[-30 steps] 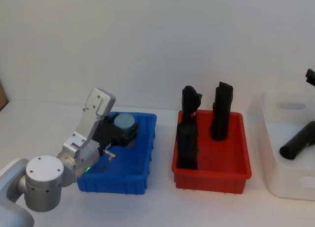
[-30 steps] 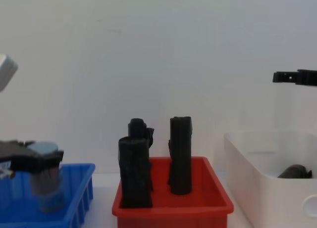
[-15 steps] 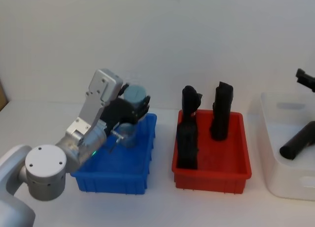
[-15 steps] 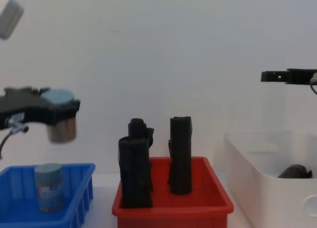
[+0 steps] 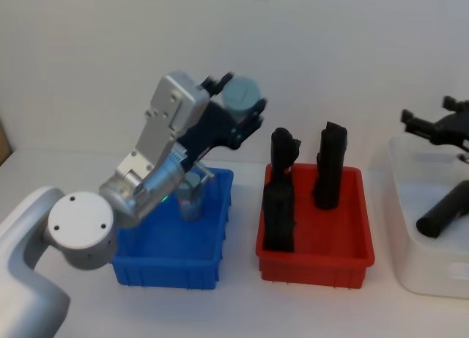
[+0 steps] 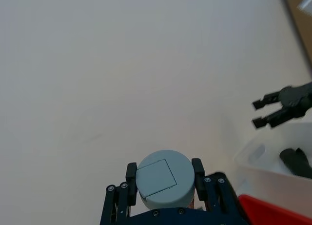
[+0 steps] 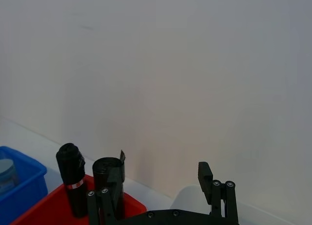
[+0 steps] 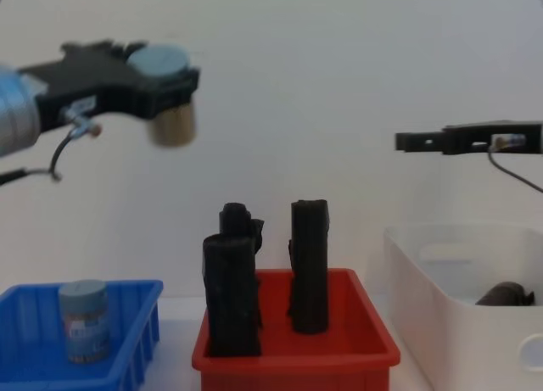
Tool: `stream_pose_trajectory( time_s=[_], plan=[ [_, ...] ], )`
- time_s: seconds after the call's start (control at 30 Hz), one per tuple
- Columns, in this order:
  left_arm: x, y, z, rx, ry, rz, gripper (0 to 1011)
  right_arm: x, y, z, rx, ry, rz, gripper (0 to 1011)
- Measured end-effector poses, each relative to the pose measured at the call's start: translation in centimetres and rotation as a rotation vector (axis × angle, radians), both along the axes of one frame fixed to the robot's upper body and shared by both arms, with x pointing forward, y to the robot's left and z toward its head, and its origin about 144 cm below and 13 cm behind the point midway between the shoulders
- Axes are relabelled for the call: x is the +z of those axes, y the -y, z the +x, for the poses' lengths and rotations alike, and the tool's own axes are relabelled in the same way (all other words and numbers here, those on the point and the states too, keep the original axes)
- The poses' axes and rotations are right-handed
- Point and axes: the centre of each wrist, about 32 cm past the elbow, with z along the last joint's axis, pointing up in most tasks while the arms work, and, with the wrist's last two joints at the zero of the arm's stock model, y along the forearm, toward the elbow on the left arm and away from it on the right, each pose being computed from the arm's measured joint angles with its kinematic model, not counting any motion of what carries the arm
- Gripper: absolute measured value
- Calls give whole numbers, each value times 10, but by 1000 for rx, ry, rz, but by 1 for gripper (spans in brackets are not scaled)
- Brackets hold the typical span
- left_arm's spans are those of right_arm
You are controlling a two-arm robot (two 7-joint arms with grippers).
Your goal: Pick the cotton swabs from the blue box and place them into the white box.
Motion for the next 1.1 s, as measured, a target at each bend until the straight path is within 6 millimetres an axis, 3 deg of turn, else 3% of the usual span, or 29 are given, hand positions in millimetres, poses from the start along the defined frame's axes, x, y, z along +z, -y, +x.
stream_pose_trajectory(
  time_s=[0.43,1.1],
  plan=[
    [23,28,12,-152,150,15,681,-6,-36,19,189,126,-175,1001],
    [23,40,15,-190,161,-7,681,-14,-103,39,355,388,-422,1001]
  ],
)
